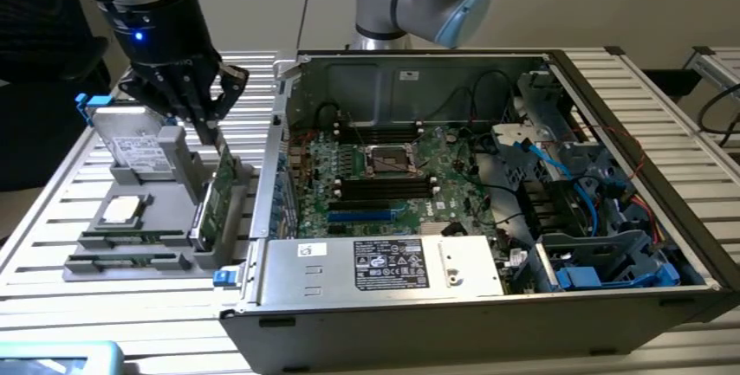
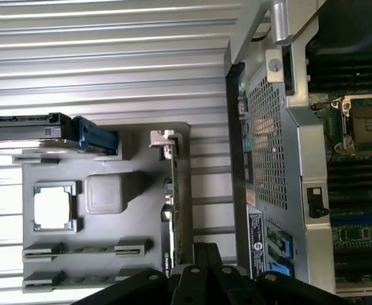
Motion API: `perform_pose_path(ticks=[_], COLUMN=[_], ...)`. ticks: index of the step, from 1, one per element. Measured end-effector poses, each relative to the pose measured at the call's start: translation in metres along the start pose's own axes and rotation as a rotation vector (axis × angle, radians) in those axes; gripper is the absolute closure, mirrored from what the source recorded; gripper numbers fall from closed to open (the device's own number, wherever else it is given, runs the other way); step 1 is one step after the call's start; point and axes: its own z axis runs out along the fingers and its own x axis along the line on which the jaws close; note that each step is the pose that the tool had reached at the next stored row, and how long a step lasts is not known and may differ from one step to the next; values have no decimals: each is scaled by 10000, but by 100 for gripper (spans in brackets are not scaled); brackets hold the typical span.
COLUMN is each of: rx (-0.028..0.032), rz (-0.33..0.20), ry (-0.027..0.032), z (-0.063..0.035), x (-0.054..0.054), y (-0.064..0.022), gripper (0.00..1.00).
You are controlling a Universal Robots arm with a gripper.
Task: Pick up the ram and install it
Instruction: 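Reach for the ram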
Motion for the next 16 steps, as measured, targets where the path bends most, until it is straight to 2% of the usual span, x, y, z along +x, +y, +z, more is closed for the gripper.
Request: perform_pose_path(ticks=[9,16], rx=[0,-3], rz=[0,1], ry=[1,27], z=[124,156], x=[243,449], y=[-139,-262], gripper=[89,89])
